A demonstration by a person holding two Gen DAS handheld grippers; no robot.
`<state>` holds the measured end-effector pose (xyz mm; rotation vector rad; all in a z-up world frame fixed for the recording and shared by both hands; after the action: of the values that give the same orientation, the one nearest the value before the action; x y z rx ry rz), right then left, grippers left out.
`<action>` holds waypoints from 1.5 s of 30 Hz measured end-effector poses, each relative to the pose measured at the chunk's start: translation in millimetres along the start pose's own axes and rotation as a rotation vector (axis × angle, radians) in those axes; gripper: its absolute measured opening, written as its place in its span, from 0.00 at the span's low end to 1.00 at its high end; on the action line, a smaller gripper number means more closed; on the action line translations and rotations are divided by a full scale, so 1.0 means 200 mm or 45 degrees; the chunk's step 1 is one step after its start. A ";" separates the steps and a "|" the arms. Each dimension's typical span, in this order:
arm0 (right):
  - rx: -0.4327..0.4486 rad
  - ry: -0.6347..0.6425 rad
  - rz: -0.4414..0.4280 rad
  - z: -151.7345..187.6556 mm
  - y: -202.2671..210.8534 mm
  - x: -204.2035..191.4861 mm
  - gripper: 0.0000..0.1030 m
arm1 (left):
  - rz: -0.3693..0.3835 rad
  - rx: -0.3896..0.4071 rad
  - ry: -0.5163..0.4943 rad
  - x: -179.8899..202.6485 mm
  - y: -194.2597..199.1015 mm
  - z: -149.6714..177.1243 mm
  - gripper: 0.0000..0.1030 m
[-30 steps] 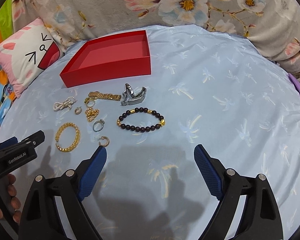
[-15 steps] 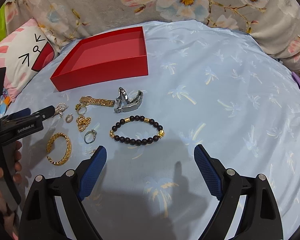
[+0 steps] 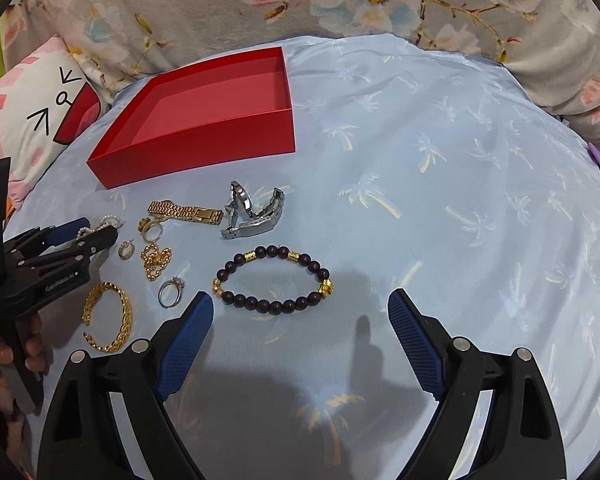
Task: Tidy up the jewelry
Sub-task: 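Grasp the white pearl bracelet with the left tool while the right tool grasps the silver charm, then carry both pieces into the red box and open both tools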
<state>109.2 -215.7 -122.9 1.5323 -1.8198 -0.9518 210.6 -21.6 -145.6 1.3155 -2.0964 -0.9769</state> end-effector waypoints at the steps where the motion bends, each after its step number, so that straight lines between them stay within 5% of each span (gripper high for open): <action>1: 0.003 -0.001 -0.002 -0.01 0.00 0.00 0.84 | 0.005 0.000 -0.002 0.02 0.01 0.01 0.52; 12: 0.022 -0.004 -0.099 -0.16 -0.12 -0.07 0.83 | 0.024 0.001 0.118 0.09 0.09 0.06 0.44; 22: -0.043 0.019 -0.148 -0.25 -0.34 -0.15 0.69 | 0.015 0.027 0.266 0.01 0.16 0.05 0.43; 27: -0.016 0.061 -0.121 -0.28 -0.36 -0.15 0.49 | 0.023 0.023 0.312 0.00 0.18 0.04 0.43; 31: -0.020 0.048 -0.160 -0.27 -0.35 -0.14 0.19 | 0.022 0.008 0.332 0.00 0.18 0.06 0.43; 45: 0.096 0.059 -0.195 -0.34 -0.11 -0.11 0.15 | 0.016 0.044 0.343 0.03 0.30 -0.02 0.43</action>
<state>180.6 -206.4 -100.0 1.7463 -1.7437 -0.9185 177.3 -11.2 -96.6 1.3660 -1.9205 -0.7161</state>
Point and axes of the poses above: each gripper's, at about its wrist camera, not at the fingertips, and y roughly against the way its jaws point, x to its right, z to its underside, the point moved 10 cm from there along -y, roughly the way its jaws point, and after that the axes turned 3 degrees about y, right-handed, at the moved point
